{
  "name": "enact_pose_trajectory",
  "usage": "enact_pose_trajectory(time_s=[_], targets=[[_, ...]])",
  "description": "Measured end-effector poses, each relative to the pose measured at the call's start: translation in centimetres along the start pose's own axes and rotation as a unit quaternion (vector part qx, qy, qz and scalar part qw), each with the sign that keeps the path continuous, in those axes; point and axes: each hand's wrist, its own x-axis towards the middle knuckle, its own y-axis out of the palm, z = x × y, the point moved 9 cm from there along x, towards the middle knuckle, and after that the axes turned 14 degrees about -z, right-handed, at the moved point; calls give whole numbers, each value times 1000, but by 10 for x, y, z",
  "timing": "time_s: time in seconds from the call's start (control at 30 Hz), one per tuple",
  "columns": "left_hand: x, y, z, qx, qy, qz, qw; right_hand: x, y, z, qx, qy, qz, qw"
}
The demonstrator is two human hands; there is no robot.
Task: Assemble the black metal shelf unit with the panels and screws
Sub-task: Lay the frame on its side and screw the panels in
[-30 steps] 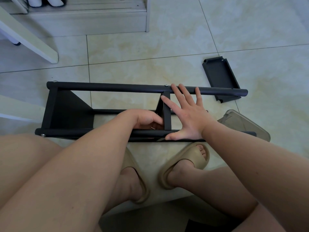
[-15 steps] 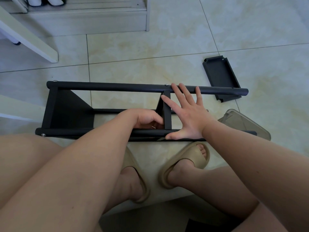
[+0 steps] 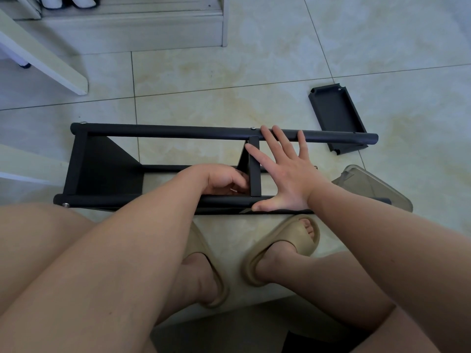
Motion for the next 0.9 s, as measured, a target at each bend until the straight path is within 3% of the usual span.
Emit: enact_pose_trajectory(time_s=[0.2,0.47,0.9], targets=[[-1,0,6,73,-15,5,997,0,0,0,3,1,2,1000],[0,-1,-3,3,13,-18,1000,0,0,-1,4,2,2,1000],[-2,2,0,50,2,7,999,0,1,-1,3,1,-1,1000]])
